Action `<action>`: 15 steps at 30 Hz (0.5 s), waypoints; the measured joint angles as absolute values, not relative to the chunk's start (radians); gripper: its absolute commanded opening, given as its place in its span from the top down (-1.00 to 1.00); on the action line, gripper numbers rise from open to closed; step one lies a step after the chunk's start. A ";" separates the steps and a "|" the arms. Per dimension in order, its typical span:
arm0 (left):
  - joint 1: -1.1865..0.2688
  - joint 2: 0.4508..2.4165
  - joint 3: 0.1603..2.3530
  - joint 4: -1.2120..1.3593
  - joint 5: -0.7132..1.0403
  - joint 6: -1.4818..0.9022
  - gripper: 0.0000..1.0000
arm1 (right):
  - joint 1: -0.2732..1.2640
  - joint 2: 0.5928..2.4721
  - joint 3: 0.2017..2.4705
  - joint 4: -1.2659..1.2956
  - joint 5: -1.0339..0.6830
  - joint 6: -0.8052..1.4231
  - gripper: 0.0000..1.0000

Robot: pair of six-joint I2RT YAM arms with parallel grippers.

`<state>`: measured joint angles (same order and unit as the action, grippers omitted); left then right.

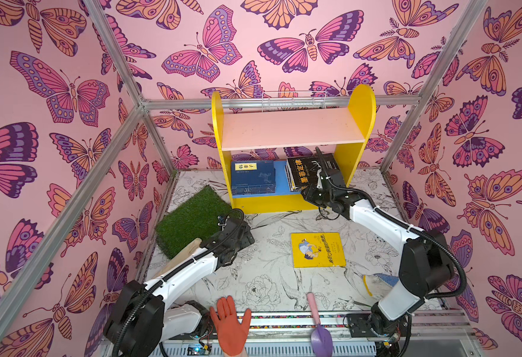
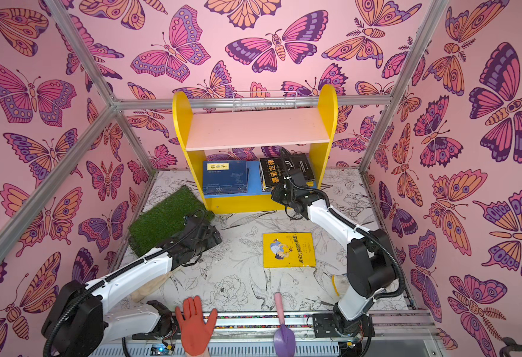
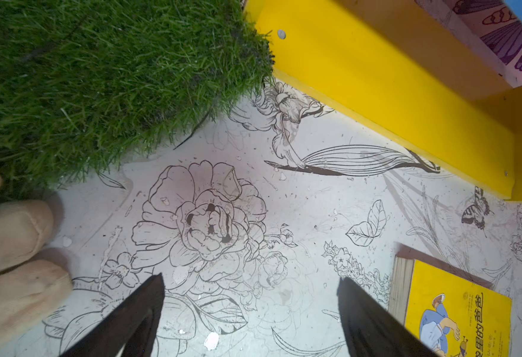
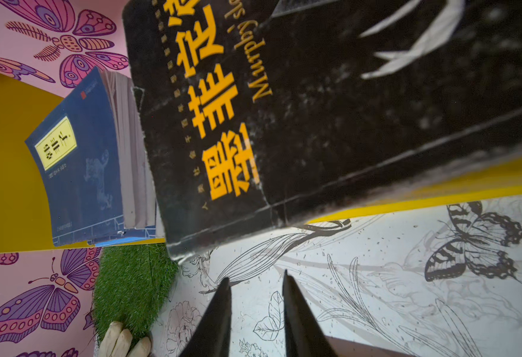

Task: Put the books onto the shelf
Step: 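Release the black book with the left gripper while the right pushes it in, then move both grippers to the yellow cartoon book and grip its edges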

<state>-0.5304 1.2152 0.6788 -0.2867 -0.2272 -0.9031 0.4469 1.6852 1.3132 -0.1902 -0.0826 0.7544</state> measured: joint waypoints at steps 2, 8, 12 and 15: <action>-0.530 1.211 0.677 -0.286 -0.228 -0.903 -0.79 | 0.447 1.706 1.335 -0.190 -0.083 0.754 0.44; -0.530 1.211 0.677 -0.286 -0.227 -0.903 -0.78 | 0.447 1.745 1.378 -0.195 -0.091 0.754 0.43; -0.530 1.218 0.677 -0.285 -0.224 -0.902 -0.78 | 0.447 1.759 1.395 -0.199 -0.093 0.750 0.44; -0.530 1.234 0.683 -0.286 -0.209 -0.895 -0.78 | 0.447 1.768 1.404 -0.199 -0.099 0.744 0.43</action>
<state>-0.5304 1.2339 0.6834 -0.2855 -0.2092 -0.8948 0.4473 1.7683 1.4036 -0.1993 -0.0990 0.7444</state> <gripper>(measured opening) 0.891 0.283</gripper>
